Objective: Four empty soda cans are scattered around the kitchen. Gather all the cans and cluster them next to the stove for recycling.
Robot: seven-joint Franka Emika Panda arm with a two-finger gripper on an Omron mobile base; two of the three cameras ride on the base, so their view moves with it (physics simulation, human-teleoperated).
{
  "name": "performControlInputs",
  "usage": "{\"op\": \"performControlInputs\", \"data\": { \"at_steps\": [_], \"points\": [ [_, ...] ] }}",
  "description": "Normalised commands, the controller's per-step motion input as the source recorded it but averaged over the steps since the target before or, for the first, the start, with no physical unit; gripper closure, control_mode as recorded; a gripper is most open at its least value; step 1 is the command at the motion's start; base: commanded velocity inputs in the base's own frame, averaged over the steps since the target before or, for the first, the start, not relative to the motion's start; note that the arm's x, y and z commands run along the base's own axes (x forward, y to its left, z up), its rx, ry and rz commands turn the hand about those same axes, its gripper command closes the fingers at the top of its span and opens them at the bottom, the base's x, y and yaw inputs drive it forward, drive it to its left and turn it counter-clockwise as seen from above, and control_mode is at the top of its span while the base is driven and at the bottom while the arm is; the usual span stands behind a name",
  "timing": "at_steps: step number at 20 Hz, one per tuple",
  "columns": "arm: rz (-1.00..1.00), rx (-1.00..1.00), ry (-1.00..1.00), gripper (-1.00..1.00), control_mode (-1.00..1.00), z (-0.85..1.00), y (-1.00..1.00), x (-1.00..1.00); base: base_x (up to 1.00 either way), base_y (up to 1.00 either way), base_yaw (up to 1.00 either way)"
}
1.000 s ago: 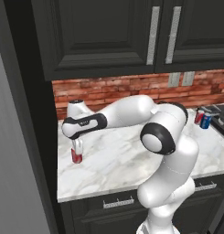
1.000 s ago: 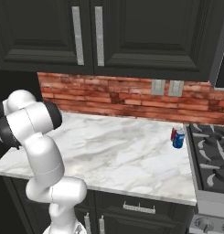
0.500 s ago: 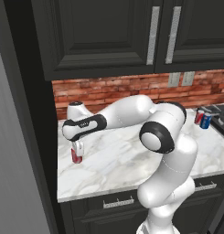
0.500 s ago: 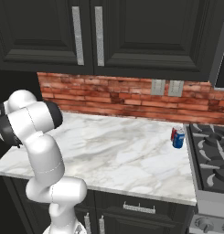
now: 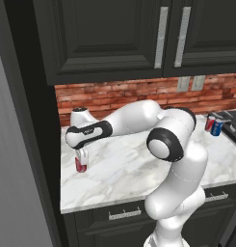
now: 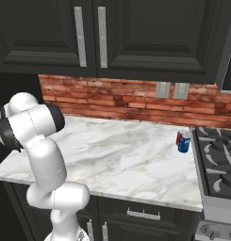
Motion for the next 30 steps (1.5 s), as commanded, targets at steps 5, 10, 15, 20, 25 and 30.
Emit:
{"op": "performControlInputs", "data": {
  "at_steps": [5, 10, 15, 20, 25, 30],
  "points": [
    [0.00, 0.00, 0.00, 1.00, -1.00, 0.00, 0.00, 0.00, 0.00, 0.00, 0.00],
    [0.00, 0.00, -0.01, 1.00, -1.00, 0.10, 0.00, 0.00, 0.00, 0.00, 0.00],
    [-0.10, 0.00, -0.04, 1.00, -1.00, 0.30, -0.04, 0.00, 0.00, 0.00, 0.00],
    [-0.22, 0.00, -0.02, 1.00, -1.00, 0.16, -0.08, 0.00, 0.00, 0.00, 0.00],
    [-0.25, 0.00, -0.02, 1.00, -1.00, 0.01, -0.23, 0.00, 0.00, 0.00, 0.00],
    [-0.22, 0.00, -0.01, 1.00, -1.00, 0.00, -0.33, 0.00, 0.00, 0.00, 0.00]
  ]
}}
